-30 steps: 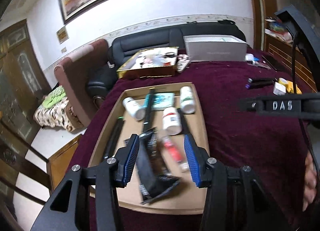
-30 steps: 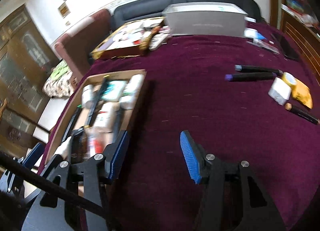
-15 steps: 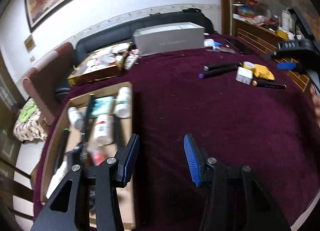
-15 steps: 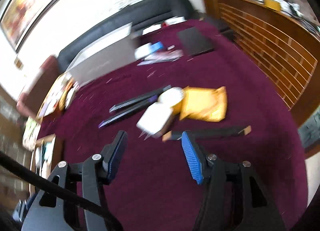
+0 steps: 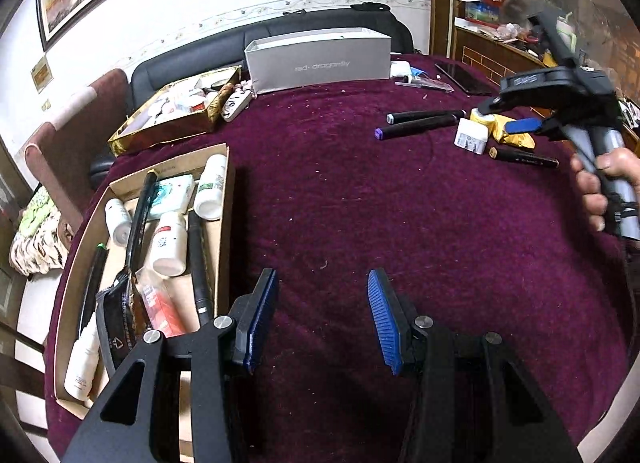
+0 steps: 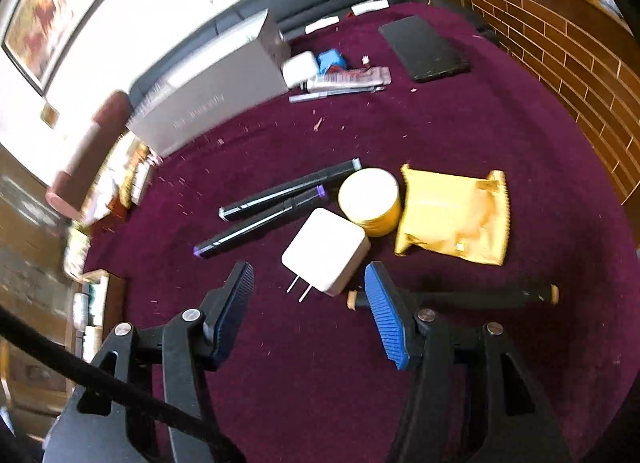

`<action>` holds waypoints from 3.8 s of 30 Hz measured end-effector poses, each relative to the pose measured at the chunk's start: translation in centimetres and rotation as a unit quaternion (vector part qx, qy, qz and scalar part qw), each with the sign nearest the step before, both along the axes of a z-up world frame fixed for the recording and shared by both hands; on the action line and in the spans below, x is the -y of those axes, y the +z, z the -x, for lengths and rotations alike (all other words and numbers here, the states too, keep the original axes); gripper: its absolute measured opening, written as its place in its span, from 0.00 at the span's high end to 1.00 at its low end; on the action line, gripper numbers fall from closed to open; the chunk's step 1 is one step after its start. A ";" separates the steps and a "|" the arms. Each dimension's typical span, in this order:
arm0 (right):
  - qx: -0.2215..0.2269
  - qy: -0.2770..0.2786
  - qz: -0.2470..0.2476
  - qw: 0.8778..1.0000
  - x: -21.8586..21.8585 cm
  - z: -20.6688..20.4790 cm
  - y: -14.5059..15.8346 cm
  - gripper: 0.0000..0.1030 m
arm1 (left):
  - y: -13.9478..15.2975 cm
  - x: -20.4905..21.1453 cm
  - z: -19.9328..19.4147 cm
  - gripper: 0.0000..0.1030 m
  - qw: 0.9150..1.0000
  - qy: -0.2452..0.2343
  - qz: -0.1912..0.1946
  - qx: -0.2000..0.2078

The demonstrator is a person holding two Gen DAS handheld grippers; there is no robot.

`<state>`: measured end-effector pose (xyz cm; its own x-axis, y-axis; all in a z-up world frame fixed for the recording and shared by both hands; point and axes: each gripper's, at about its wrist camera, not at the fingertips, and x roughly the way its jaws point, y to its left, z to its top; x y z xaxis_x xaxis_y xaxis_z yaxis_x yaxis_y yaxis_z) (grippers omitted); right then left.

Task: Organize objects
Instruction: 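Move both grippers back over the remaining items on the table, then grasp the white charger with the right gripper while the left gripper grasps a black marker, then carry the black marker and white charger over the cardboard tray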

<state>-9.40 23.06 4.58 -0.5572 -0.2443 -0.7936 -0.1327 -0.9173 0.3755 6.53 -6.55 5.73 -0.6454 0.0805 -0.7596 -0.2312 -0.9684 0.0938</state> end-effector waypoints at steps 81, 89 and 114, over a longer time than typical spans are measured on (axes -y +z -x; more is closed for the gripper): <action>-0.042 0.004 0.113 0.993 -1.6 -5.7 -4.5 0.55 | -4.7 -14.9 15.4 0.82 0.974 -0.214 0.048 0.058; -0.056 0.007 0.069 0.996 -0.4 -5.6 -4.1 0.37 | -5.1 -17.5 15.7 0.88 0.974 -0.215 0.069 0.010; -0.029 0.031 -0.103 0.994 7.3 -7.1 -1.2 0.58 | 2.5 3.5 4.3 0.89 0.991 -0.058 -0.123 -0.001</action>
